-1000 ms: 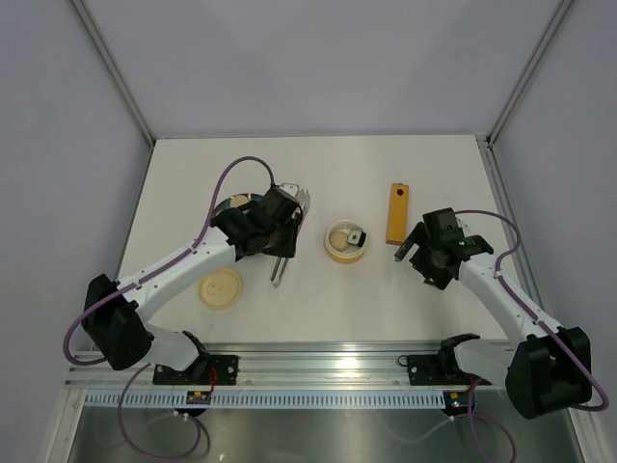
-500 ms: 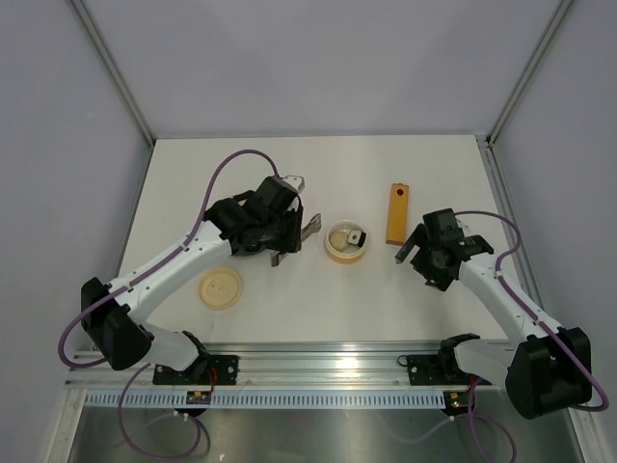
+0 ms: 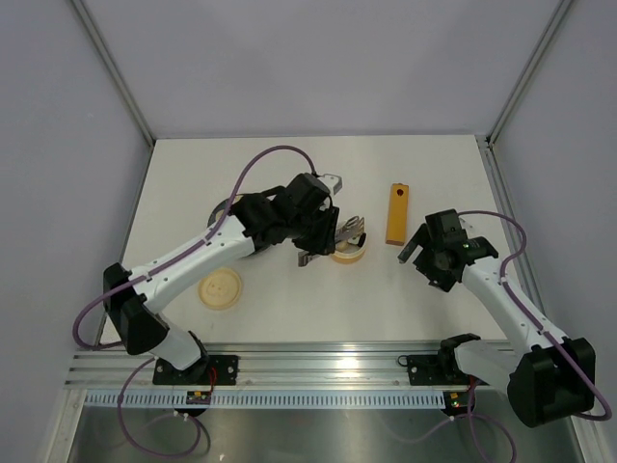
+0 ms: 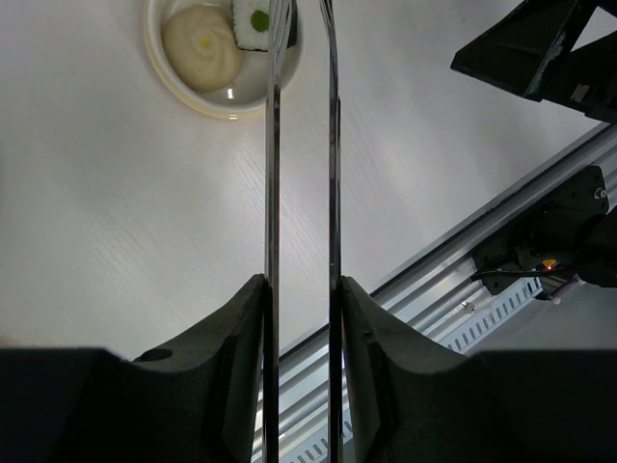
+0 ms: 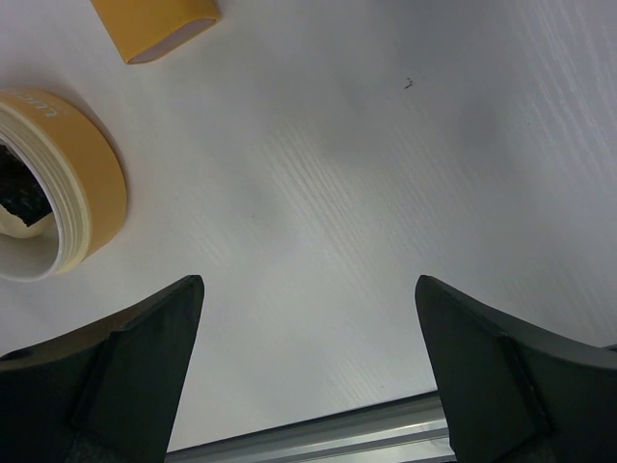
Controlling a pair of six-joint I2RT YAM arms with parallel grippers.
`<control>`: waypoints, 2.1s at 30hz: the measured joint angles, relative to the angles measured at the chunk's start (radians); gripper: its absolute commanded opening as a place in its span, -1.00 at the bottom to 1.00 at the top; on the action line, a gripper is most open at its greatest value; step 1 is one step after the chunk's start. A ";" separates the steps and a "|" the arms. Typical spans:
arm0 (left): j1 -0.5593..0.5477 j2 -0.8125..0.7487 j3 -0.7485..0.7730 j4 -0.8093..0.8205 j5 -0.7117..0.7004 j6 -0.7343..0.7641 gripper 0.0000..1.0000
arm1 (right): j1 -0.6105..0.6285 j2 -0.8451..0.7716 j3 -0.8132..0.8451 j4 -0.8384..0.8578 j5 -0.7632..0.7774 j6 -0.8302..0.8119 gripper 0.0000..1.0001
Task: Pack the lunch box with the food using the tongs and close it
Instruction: Adjust the fake food in the packing box.
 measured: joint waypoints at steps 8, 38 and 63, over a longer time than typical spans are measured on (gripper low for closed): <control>-0.025 0.091 0.031 -0.020 -0.049 -0.011 -0.09 | 0.000 -0.031 0.000 -0.022 0.017 0.000 0.99; -0.060 0.235 0.090 -0.024 -0.115 -0.034 -0.20 | 0.000 -0.026 0.000 -0.022 0.016 0.000 0.99; -0.060 0.213 0.097 -0.023 -0.115 -0.049 -1.00 | 0.000 -0.022 0.000 -0.022 0.016 0.000 0.99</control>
